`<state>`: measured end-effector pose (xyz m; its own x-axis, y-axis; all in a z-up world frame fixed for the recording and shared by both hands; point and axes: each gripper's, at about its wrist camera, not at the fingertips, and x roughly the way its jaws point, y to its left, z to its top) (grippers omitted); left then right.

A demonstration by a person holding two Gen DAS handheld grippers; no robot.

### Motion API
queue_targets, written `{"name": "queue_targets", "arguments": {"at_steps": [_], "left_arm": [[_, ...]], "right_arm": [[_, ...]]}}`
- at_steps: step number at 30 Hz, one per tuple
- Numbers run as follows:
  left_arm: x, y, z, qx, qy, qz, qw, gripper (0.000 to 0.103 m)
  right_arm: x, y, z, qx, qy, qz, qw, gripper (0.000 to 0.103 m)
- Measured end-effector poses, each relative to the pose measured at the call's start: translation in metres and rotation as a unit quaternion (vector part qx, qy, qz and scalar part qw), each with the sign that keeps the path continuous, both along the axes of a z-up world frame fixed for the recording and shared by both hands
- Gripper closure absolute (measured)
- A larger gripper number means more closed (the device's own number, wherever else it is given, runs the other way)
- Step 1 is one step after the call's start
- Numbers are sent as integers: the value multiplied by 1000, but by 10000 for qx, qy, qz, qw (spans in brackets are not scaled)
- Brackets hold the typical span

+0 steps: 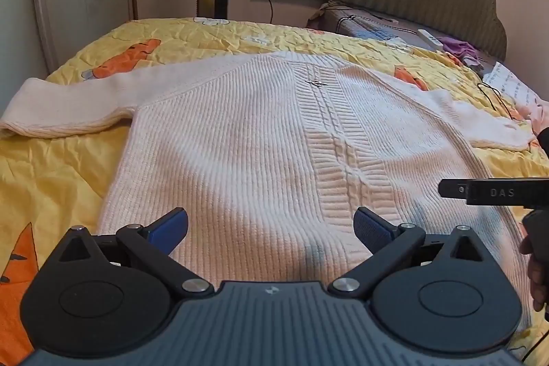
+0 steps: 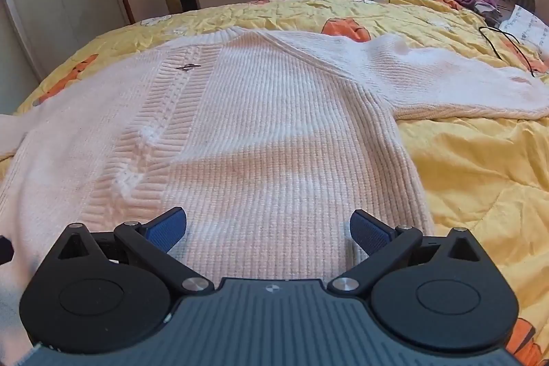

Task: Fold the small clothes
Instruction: 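Move both grippers over the pink cardigan toward its sleeves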

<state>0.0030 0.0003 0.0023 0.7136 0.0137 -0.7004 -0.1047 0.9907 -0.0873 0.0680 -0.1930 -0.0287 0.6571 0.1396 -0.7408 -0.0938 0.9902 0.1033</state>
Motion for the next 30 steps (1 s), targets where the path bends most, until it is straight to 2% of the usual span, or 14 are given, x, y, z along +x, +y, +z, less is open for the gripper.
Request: {"name": "queue_targets", "arguments": {"at_steps": [5, 8, 9, 12, 14, 17, 19, 21, 23, 24, 25, 27, 29, 30], "left_arm": [[1, -4, 13, -160, -89, 92, 9998, 0], [-7, -14, 11, 55, -66, -58, 9999, 0], [-9, -20, 3, 318, -260, -111, 9991, 0], [-7, -21, 0, 228, 209, -188, 9993, 0], [-2, -23, 4, 344, 363, -343, 9982, 0], [11, -25, 27, 636, 600, -1017, 9910, 0], [20, -26, 49, 1028, 607, -1291, 9844, 0], [38, -29, 63, 1423, 372, -1350, 9799, 0], [50, -26, 72, 1395, 149, -1183, 9830, 0], [54, -24, 70, 1315, 67, -933, 9869, 0], [56, -21, 65, 1166, 64, -643, 9911, 0], [60, -10, 48, 631, 330, -304, 9970, 0], [45, -5, 25, 80, 464, 19, 9989, 0], [36, -5, 15, -74, 458, 98, 9989, 0]], "right_arm": [[-10, 5, 30, -316, -92, 213, 9992, 0], [-37, -4, 43, -147, -283, 259, 9992, 0], [-48, -9, 45, -86, -316, 184, 9993, 0], [-76, -20, 41, 7, -268, 64, 9996, 0], [-84, -19, 39, -155, -150, 30, 9998, 0], [-79, -16, 58, -173, 245, 555, 9980, 0], [-69, -7, 87, -482, 647, 1481, 9857, 1], [-60, 8, 120, -1281, 972, 2256, 9609, 0], [-50, 24, 146, -1981, 1143, 2854, 9307, 0], [-45, 30, 153, -2116, 1054, 3035, 9230, 0], [-40, 34, 155, -2154, 872, 3068, 9230, 0], [-25, 39, 147, -1929, 440, 2574, 9459, 0], [-17, 35, 123, -1206, 235, 2030, 9714, 0], [-17, 32, 108, -810, 248, 1858, 9789, 0]]}}
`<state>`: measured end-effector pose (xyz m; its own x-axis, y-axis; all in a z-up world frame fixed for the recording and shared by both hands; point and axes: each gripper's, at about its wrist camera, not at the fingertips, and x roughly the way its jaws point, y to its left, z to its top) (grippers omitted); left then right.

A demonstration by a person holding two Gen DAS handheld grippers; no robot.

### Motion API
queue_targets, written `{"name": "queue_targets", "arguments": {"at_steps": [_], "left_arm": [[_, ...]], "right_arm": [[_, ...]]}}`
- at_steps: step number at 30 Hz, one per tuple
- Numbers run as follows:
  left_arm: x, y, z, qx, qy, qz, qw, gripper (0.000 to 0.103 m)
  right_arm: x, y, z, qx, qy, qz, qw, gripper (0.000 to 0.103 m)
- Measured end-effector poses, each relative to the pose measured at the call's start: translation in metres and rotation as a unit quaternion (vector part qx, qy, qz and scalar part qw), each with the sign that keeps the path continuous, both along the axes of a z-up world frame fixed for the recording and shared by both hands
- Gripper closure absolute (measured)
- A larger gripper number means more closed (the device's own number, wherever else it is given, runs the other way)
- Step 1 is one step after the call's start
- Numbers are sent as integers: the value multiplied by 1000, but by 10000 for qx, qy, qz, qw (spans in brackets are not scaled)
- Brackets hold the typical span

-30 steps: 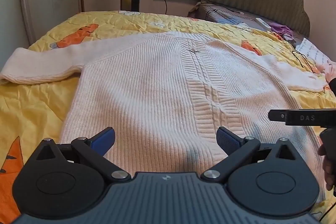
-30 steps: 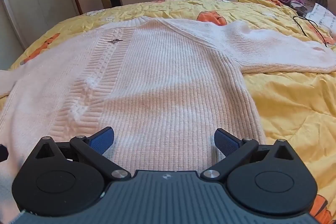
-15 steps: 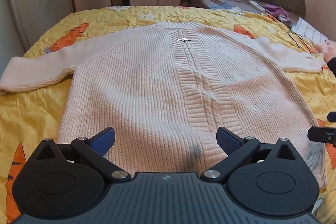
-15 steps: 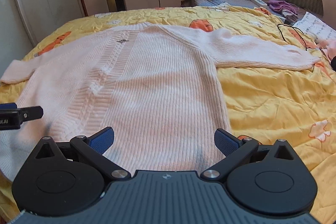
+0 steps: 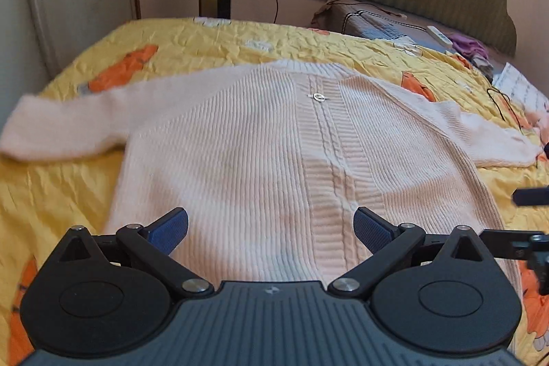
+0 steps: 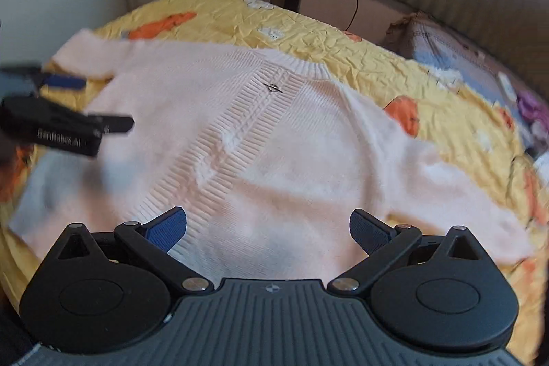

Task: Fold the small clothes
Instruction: 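Move both grippers over the pink cardigan toward its sleeves, then grasp the cuff of the sleeve with the right gripper and lift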

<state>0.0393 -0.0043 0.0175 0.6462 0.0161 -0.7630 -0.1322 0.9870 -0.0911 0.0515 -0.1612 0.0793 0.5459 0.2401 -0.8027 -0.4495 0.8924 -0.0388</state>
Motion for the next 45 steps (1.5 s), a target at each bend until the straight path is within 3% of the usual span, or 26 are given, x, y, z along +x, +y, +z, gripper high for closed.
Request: {"name": "queue_targets", "arguments": {"at_steps": [2, 4, 7, 10, 15, 20, 30, 36, 39, 41, 43, 45], "left_arm": [[-14, -4, -15, 82, -1, 138, 9999, 0], [-13, -10, -26, 308, 81, 41, 9995, 0], [6, -18, -28, 786, -125, -179, 9967, 0], [31, -22, -25, 1173, -406, -103, 9922, 0], [63, -22, -22, 1011, -462, 13, 9938, 0], [81, -28, -20, 1041, -576, -53, 9929, 0], [123, -29, -49, 981, -303, 144, 9946, 0], [137, -29, -61, 1038, -215, 142, 9943, 0], [140, -29, -66, 1029, -157, 118, 9945, 0], [141, -28, -68, 1017, -125, 111, 9947, 0], [143, -27, -72, 1009, -84, 122, 9948, 0], [145, -26, -78, 986, -9, 147, 9950, 0]], "right_arm": [[-4, -8, -34, 658, 144, -557, 9962, 1], [-14, -11, -54, 951, 40, -851, 9918, 0], [-12, -12, -69, 964, -231, -1184, 9880, 0], [11, -14, -69, 858, -403, -1354, 9863, 0], [57, -14, -76, 584, -533, -1567, 9845, 0], [95, -19, -79, 693, -430, -1638, 9831, 0], [138, -39, -88, 651, -304, -1818, 9807, 0], [144, -74, -83, 721, -782, -2043, 9731, 0], [149, -118, -79, 949, -969, -2407, 9611, 0], [150, -161, -77, 1339, -1009, -2758, 9465, 0], [149, -209, -77, 1856, -987, -3228, 9228, 5], [143, -267, -82, 2478, -993, -3919, 8804, 11]]}}
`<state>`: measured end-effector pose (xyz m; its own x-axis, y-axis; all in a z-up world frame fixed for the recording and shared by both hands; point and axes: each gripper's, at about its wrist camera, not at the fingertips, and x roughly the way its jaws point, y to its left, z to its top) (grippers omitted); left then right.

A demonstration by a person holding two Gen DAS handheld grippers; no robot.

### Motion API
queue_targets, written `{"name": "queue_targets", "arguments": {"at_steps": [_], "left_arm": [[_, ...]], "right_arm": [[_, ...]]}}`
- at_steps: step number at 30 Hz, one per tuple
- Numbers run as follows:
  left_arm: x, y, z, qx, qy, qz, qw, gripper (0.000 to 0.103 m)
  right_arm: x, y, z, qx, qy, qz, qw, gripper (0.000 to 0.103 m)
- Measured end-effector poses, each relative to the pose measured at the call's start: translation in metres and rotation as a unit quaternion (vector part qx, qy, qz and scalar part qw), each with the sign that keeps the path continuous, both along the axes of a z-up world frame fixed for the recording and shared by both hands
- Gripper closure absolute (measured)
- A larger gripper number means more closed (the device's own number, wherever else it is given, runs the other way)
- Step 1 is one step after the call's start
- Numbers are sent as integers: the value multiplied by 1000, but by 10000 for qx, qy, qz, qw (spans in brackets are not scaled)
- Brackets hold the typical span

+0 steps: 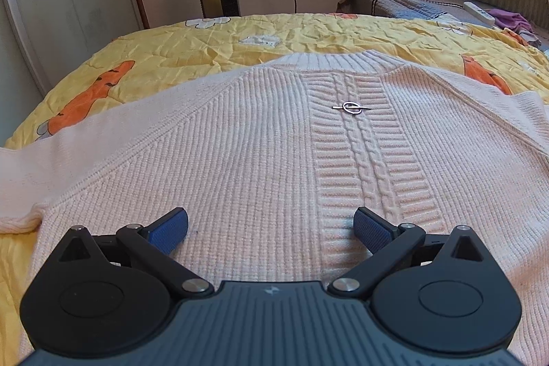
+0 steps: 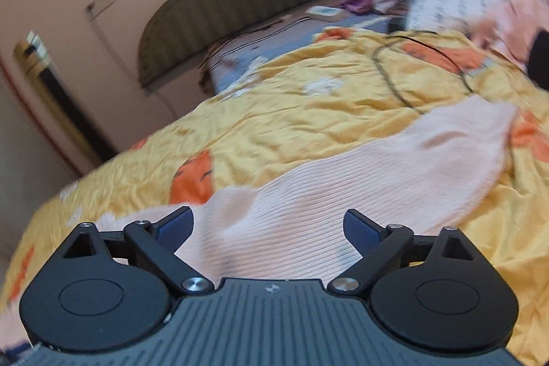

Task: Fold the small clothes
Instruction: 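Grasp the cuff of the sleeve with the right gripper and lift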

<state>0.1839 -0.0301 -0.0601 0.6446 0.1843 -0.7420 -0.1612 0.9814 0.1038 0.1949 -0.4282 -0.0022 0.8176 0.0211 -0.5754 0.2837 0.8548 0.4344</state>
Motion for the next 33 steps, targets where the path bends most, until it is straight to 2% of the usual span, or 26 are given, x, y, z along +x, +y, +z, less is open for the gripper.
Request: {"name": "queue_targets", "arguments": {"at_steps": [2, 5, 7, 9, 13, 18, 20, 23, 25, 26, 33], "left_arm": [[0, 1, -3, -19, 11, 14, 10000, 0], [-1, 0, -3, -1, -11, 30, 10000, 0], [-1, 0, -3, -18, -10, 47, 10000, 0], [-1, 0, -3, -30, -15, 55, 10000, 0], [-1, 0, -4, -11, -13, 56, 10000, 0], [-2, 0, -3, -23, -13, 71, 10000, 0], [-3, 0, -3, -38, -22, 91, 9999, 0], [-4, -1, -3, -45, -34, 104, 9999, 0], [-4, 0, -2, -71, -35, 108, 9999, 0], [-4, 0, -2, -94, -36, 106, 9999, 0], [-12, 5, 16, -529, -270, -158, 9981, 0]], "right_arm": [[-7, -47, -6, 510, -135, -570, 9970, 13], [-20, -109, -21, 1052, -222, -1333, 9852, 13], [-27, -135, -31, 1273, -204, -1679, 9773, 21], [-30, -152, -40, 1367, -138, -1904, 9720, 24], [-23, -163, -58, 1552, 10, -1815, 9711, 25], [-4, -166, -65, 1476, 98, -1802, 9724, 29], [0, -166, -64, 1395, 41, -1802, 9737, 35], [3, -166, -65, 1280, 34, -1863, 9741, 53], [1, -167, -68, 1202, 46, -1837, 9756, 77], [0, -167, -69, 1196, 35, -1846, 9755, 81], [-14, -149, -54, 1221, -563, -1741, 9755, 83]]}}
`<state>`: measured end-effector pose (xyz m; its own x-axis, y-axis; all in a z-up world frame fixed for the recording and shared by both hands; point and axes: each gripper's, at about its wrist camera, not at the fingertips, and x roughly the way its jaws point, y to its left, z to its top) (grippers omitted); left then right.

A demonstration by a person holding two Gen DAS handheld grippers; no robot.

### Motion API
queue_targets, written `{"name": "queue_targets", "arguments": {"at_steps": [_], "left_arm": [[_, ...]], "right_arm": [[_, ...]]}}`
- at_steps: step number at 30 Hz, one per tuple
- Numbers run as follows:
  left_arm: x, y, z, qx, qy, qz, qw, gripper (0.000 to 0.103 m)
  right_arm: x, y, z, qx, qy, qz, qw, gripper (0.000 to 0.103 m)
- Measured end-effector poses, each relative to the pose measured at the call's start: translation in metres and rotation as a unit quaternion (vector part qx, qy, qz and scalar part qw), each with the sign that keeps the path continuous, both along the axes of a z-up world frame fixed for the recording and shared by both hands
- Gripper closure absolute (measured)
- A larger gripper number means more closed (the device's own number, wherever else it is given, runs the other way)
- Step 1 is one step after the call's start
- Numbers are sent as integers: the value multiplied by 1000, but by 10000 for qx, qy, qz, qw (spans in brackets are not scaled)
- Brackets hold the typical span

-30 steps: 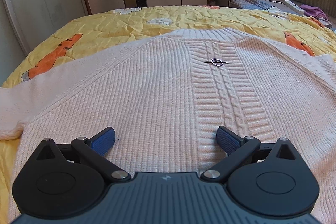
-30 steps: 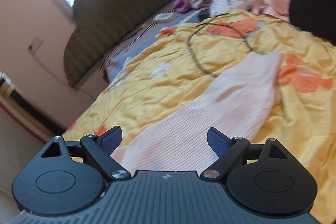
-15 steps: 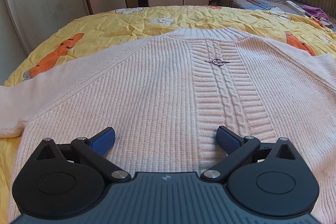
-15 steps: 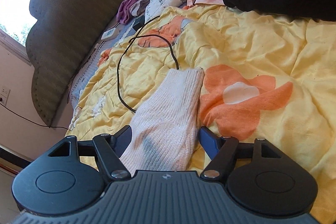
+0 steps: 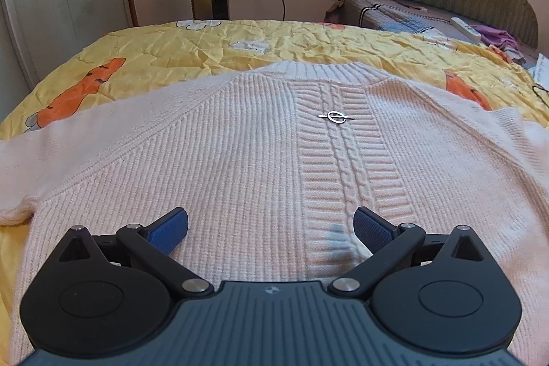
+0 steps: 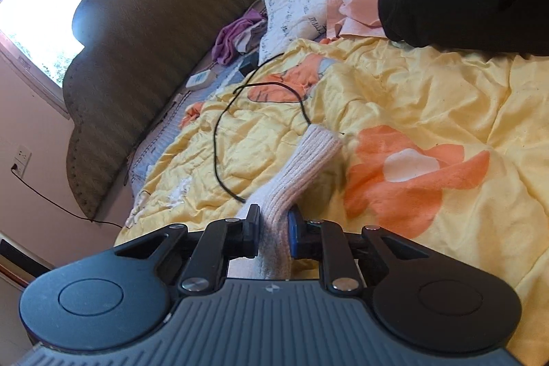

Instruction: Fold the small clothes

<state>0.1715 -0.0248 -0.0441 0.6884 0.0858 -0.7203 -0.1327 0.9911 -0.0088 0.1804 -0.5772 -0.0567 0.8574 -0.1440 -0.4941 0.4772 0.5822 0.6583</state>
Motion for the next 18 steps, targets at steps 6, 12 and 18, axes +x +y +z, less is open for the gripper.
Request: {"name": "queue_targets", "arguments": {"at_steps": [6, 12, 18], "left_arm": [[-4, 26, 17, -1253, -291, 75, 9917, 0], [-9, 66, 19, -2828, -640, 442, 9560, 0], [-13, 89, 8, -3423, -554, 742, 9350, 0]], "right_arm": [[4, 77, 45, -294, -587, 1024, 9926, 87], [18, 210, 67, -201, -1049, 2664, 9579, 87], [43, 325, 38, 489, -798, 3743, 9226, 87]]}}
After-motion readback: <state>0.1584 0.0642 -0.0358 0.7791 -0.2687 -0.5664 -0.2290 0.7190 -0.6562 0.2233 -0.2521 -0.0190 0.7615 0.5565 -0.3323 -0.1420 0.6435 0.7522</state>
